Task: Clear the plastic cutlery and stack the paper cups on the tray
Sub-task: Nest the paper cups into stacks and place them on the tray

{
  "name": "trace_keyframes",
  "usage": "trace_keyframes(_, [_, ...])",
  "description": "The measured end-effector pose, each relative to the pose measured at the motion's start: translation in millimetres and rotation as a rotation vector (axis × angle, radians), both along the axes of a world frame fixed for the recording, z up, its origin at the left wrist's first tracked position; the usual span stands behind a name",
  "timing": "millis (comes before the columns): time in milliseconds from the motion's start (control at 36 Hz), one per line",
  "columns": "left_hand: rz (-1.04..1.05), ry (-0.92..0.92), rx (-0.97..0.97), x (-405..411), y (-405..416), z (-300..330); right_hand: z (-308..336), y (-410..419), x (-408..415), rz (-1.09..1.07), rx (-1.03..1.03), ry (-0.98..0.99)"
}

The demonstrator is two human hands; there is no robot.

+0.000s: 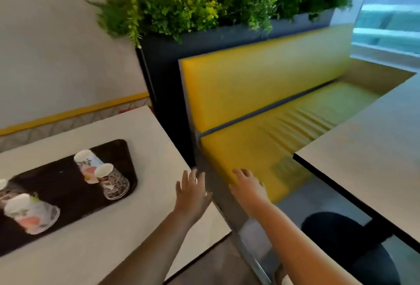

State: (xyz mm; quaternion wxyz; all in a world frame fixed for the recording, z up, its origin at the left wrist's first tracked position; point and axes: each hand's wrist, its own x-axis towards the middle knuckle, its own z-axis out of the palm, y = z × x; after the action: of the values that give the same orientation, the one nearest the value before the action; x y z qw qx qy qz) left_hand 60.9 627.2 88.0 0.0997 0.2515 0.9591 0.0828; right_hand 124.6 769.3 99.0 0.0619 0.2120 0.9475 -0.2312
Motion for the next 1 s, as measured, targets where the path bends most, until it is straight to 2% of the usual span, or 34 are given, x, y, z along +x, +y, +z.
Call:
trace_keyframes(333, [0.457, 0.085, 0.02, -14.9, -152.4, 32.2, 41.5, -138.6, -70.1, 0.371, 0.247, 0.058])
trace_keyframes(472, [0.612, 0.079, 0.03, -8.2, -210.5, 47.1, 45.8, -197.8, -80.7, 0.493, 0.275, 0.087])
trace_keyframes(833, [0.748, 0.075, 0.047, 7.8, -366.5, 51.9, 49.9, -354.1, -88.3, 0.611, 0.225, 0.124])
trace_keyframes(1000, [0.726, 0.076, 0.032, 10.6, -426.3, 49.6, 50.6, -421.1, -89.6, 0.628, 0.158, 0.174])
